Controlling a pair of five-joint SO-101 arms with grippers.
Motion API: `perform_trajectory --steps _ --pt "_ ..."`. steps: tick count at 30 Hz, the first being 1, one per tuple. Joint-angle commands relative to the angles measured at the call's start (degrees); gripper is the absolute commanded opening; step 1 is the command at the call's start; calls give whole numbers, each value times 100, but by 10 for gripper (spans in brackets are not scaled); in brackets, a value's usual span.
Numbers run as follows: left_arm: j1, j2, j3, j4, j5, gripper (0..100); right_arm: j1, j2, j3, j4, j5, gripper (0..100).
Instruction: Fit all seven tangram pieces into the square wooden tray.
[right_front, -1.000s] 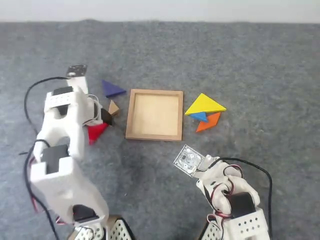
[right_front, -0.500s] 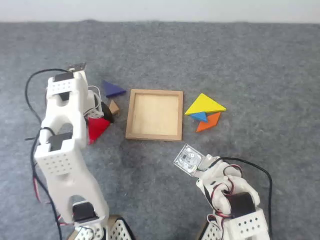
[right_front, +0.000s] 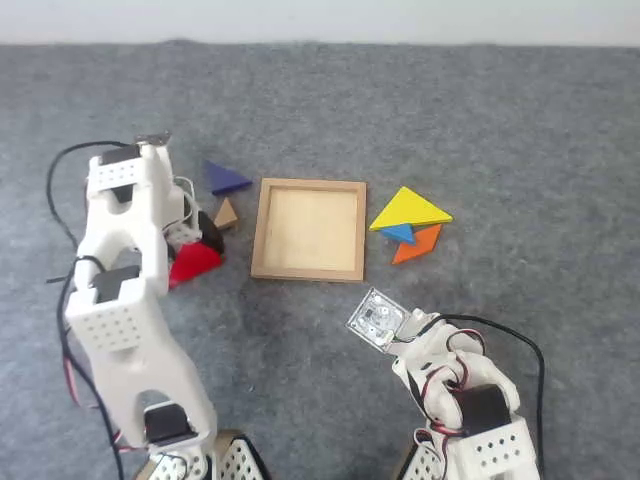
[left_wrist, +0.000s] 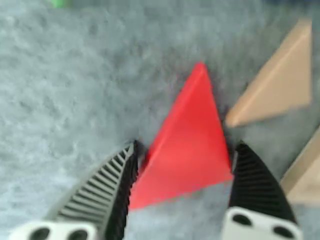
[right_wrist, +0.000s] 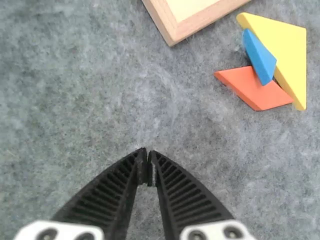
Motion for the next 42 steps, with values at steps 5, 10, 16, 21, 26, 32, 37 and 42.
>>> perform_trajectory --steps 5,10,16,21,26,32,37,42 --pt "-18 -1644 1534 -510 -1521 322 110 -92 97 -101 -79 9" --pt "237 -1187 1692 -826 -1978 333 110 -92 97 -101 -79 8" --pt "141 -1029 1121 -791 -1943 321 110 -92 97 -101 -79 9" --pt "185 -1240 989 -958 -1679 321 110 -92 97 -101 -79 9" --pt "308 -1037 989 -1187 -1670 323 110 -101 97 -101 -79 9" --pt "360 -853 919 -1160 -1591 321 110 -101 97 -101 -79 9" --pt "325 -826 936 -1143 -1222 320 110 -101 97 -101 -79 9" --pt "343 -774 945 -1073 -1187 303 110 -101 97 -101 -79 9"
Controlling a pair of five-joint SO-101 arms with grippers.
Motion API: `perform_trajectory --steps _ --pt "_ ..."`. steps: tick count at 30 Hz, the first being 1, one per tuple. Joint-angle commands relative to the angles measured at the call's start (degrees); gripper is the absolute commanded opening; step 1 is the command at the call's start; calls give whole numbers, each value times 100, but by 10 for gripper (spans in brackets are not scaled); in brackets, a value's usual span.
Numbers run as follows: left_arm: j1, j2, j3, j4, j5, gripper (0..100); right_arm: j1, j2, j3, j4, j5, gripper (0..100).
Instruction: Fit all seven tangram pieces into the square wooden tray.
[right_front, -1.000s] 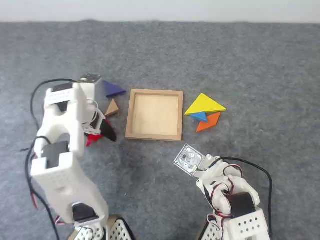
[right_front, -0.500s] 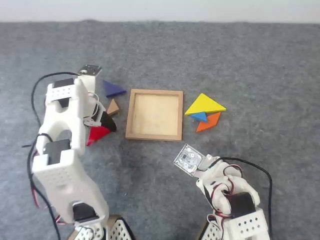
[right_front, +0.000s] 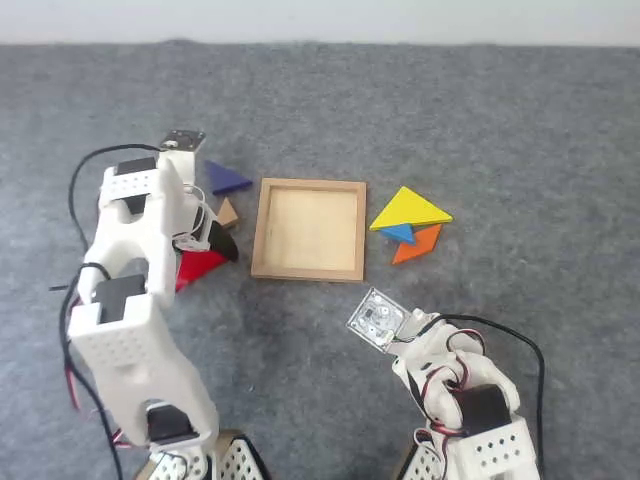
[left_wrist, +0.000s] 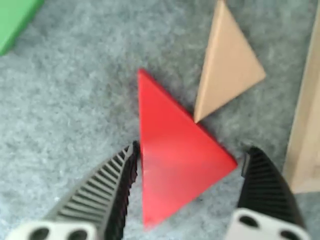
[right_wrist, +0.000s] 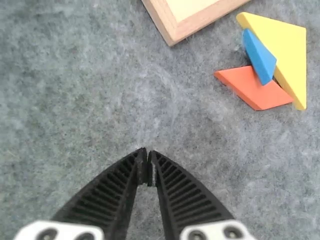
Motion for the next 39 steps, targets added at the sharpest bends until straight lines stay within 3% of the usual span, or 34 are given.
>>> perform_trajectory --steps 1,19,31,39 --pt "35 -9 -251 105 53 293 110 -101 97 -101 -62 9" --pt "0 62 -286 615 53 284 110 -101 97 -101 -62 9" --pt "-9 123 -259 633 44 315 110 -101 97 -101 -62 9" --pt "-35 123 -259 607 44 280 110 -101 97 -101 -62 9"
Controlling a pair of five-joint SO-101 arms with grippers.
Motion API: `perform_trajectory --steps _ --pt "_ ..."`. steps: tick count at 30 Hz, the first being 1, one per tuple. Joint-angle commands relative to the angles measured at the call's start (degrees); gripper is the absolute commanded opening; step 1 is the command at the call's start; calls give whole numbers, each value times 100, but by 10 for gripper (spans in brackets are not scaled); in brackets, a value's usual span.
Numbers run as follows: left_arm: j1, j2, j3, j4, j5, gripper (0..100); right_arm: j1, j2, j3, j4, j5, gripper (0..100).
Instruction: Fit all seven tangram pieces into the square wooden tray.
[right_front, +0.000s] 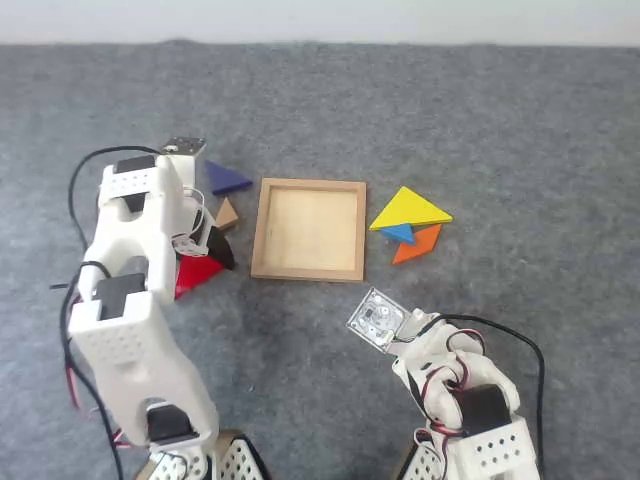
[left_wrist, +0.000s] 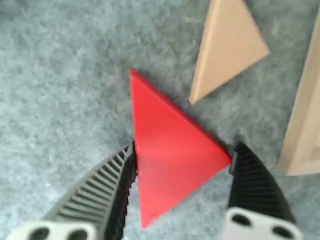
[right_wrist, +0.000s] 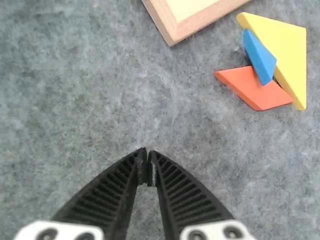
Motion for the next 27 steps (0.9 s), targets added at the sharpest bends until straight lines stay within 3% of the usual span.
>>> perform_trajectory --steps 1,27 --pt "-26 9 -101 79 35 280 110 -101 97 -101 -62 9" --pt "9 -62 75 114 44 243 110 -101 97 -101 -62 9"
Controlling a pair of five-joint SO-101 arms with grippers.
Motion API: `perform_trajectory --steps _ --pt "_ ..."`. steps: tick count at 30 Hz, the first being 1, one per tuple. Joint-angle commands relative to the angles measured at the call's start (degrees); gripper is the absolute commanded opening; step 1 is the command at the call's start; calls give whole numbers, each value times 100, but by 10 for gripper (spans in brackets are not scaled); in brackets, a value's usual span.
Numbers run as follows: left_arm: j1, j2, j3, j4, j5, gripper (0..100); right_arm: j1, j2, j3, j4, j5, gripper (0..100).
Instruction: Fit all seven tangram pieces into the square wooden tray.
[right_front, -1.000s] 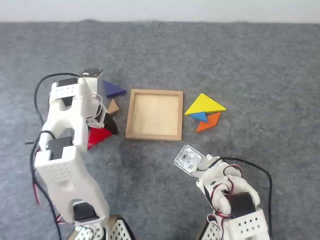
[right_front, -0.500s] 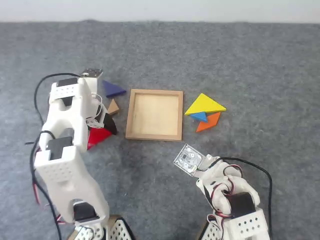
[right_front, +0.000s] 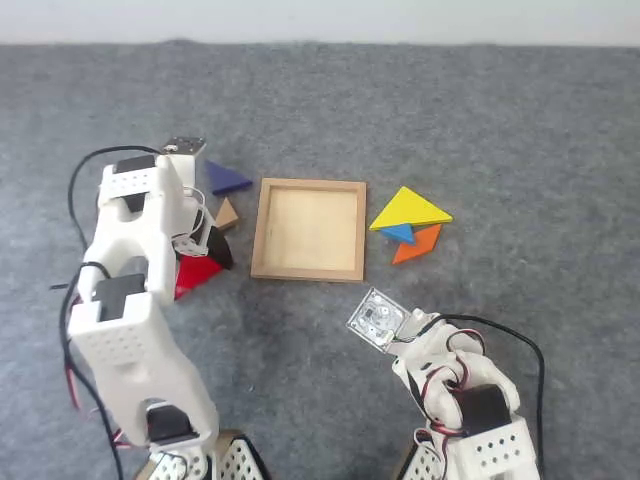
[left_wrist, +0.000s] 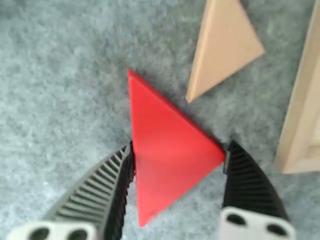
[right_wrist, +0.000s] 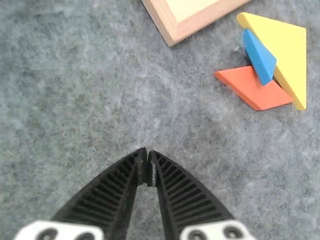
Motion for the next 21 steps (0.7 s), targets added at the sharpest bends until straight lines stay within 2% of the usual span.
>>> perform_trajectory --steps 1,5,14,21 --pt "0 -53 57 88 35 243 110 -101 97 -101 -62 9" --pt "-35 -413 215 97 44 243 110 -101 97 -101 -62 9" --pt "308 -2382 1543 44 53 246 110 -101 97 -92 -62 8" --pt "325 -2734 1736 44 70 246 110 -101 97 -84 -53 8"
